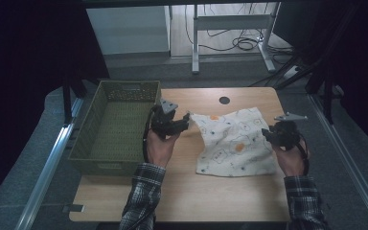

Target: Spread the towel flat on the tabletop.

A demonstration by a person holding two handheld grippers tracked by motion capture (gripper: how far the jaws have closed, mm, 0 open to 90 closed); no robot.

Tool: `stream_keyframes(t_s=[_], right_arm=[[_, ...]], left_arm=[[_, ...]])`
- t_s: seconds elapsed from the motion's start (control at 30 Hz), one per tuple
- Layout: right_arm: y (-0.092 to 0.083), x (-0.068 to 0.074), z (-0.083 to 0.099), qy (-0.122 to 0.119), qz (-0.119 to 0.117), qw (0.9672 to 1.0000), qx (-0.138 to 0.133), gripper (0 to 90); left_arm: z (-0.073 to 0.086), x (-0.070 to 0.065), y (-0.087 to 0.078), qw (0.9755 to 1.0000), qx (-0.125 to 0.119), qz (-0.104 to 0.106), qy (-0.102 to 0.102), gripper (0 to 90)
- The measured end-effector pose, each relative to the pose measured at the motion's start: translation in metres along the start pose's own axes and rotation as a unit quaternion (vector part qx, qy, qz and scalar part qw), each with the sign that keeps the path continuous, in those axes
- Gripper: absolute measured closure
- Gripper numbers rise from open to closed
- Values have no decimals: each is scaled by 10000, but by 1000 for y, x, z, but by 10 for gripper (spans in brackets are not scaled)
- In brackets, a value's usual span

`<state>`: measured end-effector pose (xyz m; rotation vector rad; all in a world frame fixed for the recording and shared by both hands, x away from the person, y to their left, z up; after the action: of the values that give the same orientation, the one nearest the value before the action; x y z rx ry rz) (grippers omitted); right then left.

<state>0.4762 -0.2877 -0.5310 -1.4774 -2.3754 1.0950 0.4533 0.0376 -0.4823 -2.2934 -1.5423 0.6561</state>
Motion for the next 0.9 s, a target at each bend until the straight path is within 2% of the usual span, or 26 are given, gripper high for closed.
stream_keyframes(t_s=[0.03, 0.1, 0.17, 0.2, 0.27, 0.43, 0.63, 0.73, 0.8, 0.87, 0.9], right_arm=[[2, 1, 8, 35, -66, 10000, 14, 617], [7, 3, 21, 146, -154, 9998, 67, 609], [11, 6, 29, 198, -265, 9993, 148, 606], [11, 8, 31, 177, -288, 9993, 156, 606], [10, 12, 35, 124, -365, 9991, 172, 606], [11, 16, 44, 45, -451, 9987, 229, 590], [11, 14, 60, 30, -418, 9986, 333, 525], [9, 13, 68, 48, -396, 9986, 355, 523], [9, 11, 73, 53, -375, 9985, 389, 522], [9, 11, 79, 68, -382, 9984, 413, 520], [9, 11, 81, 77, -380, 9984, 421, 519]], left_arm=[[10, -2, 5, 9999, 43, 129, -50, 317], [33, -6, 18, 9989, 320, 297, -170, 296], [51, -12, 29, 9976, 532, 416, -147, 276], [63, -19, 36, 9962, 674, 535, -101, 260], [77, -29, 46, 9948, 824, 594, 25, 230], [101, -53, 70, 9917, 1029, 722, 262, 175], [121, -65, 89, 9886, 1226, 529, 690, 156], [130, -65, 92, 9852, 1320, 290, 1052, 160], [131, -64, 90, 9854, 1258, 235, 1125, 170], [131, -62, 86, 9831, 1252, 61, 1332, 170], [131, -60, 84, 9811, 1252, -37, 1475, 171]])
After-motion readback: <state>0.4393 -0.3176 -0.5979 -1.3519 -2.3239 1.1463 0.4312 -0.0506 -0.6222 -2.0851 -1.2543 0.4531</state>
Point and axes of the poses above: each handheld gripper's, and its own axes: y roughly forward along the jaws, z roughly out of its underside, x roughly to its left, the point moved 10 cm from there along y, roughly forward along the jaws, and after that the axes turned 12 degrees about -y, right-handed, at the moved point
